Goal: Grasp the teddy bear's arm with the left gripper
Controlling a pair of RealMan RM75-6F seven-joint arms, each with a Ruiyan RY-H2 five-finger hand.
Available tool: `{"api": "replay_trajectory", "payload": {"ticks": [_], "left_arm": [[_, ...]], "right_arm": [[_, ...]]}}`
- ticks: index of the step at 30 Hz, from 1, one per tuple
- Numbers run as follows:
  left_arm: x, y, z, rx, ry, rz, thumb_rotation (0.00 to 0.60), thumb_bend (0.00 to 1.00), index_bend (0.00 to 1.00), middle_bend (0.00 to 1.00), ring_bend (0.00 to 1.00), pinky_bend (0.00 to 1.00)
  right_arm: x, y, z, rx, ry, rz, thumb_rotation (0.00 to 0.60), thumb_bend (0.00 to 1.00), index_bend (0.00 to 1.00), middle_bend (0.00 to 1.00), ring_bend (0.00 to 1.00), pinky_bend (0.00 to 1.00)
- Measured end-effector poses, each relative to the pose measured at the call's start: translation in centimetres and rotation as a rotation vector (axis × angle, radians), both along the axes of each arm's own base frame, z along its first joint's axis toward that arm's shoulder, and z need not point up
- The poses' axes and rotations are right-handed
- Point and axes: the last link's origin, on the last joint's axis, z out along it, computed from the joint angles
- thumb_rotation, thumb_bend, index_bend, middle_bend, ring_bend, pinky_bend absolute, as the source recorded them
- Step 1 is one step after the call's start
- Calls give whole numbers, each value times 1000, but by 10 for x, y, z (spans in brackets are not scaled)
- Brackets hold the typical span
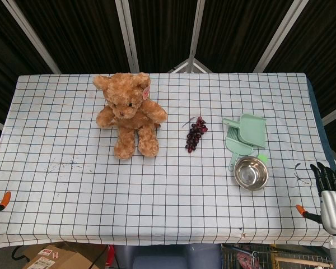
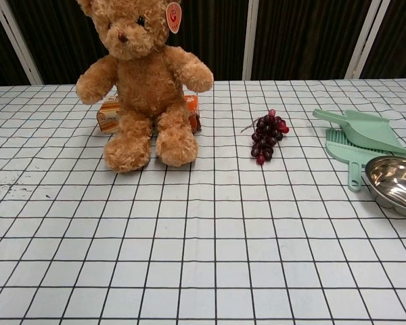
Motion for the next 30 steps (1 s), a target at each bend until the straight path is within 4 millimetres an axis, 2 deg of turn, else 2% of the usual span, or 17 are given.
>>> {"api": "replay_trajectory", "payload": {"ticks": [12, 19, 25, 30], "left_arm": [[2, -4, -2, -18, 7, -4, 600, 389, 154, 0, 0, 0], [-2, 1, -4, -52, -13, -1, 600, 388, 149, 0, 0, 0], [-7, 15, -8, -103, -122, -25, 600, 253, 149, 0, 0, 0], [-9, 35, -13, -168, -229, -28, 600, 206, 134, 0, 0, 0]], "right_arm": [[2, 0, -1, -1, -5, 2, 600, 126, 0, 0, 0, 0], [1, 0, -2, 9, -4, -3, 600, 125, 0, 0, 0, 0], [0, 1, -2, 13, -17, -16, 600, 125, 0, 0, 0, 0], [0, 1, -1, 17, -23, -19, 600, 126, 0, 0, 0, 0]]}}
